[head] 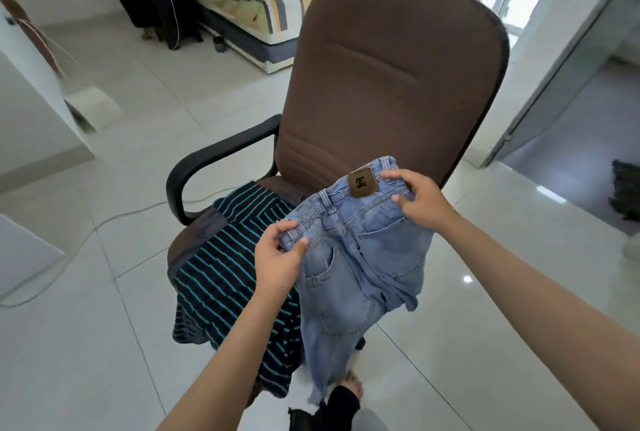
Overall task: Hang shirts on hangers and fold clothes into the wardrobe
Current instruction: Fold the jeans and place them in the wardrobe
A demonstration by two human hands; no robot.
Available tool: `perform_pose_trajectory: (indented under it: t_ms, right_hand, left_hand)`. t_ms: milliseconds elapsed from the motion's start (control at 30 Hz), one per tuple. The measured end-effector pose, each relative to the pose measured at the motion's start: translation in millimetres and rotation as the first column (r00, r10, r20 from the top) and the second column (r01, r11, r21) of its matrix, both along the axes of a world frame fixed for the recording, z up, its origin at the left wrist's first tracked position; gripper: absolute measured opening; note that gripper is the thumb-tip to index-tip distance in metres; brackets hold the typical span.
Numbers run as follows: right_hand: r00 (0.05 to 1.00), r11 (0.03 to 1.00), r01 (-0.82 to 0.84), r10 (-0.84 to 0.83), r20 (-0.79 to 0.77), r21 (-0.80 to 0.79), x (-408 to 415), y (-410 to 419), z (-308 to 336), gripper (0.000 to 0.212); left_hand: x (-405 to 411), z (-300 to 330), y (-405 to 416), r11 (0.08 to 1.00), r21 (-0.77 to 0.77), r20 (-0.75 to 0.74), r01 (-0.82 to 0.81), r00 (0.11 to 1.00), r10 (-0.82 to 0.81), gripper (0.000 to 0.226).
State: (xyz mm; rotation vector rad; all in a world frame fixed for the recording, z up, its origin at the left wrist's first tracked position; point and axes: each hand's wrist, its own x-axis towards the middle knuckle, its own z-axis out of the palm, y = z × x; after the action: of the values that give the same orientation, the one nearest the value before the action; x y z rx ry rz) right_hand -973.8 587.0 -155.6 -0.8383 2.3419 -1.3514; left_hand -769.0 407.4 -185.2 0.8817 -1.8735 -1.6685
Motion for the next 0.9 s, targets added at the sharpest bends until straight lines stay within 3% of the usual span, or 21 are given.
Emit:
perform_pose_trajectory:
  t_ms: [100,233,367,633,767,900]
  right_hand:
    - [0.992,0.998,-0.005,-0.003,-0.129,-0.064,58,0,29,0.053]
    - [0.939,0.992,-0.065,0.025,-0.344,-0.104,130,-9,67,0.052]
    - [0.893,0.977,-0.156,0.074,-0.445,-0.149,188,-27,99,0.053]
    - [0.894,0.85,-0.355,0.187,-0.407,-0.389,280,-93,156,0.044]
    - [0.909,0.742,-0.401,0.248,-0.335,-0.537,299,-126,178,0.041]
    - [0.894,0.636,-0.448,0.309,-0.325,-0.628,311,-151,198,0.043]
  left_hand:
    - [31,28,8,0.995,0.083,-0.051,0.046,0.998,-0.042,0.025]
    - [75,77,6,0.889,0.444,-0.127,0.109,0.99,-0.058,0.027]
    - [119,135,-9,0.851,0.504,-0.252,0.149,0.968,-0.02,0.03]
    - [190,232,-42,0.967,0.221,-0.335,0.127,0.941,-0.047,0.027]
    - [220,265,-63,0.992,0.053,-0.313,0.112,0.946,-0.09,0.037]
    - [241,291,-75,0.985,-0.152,-0.296,0.082,0.947,-0.124,0.033]
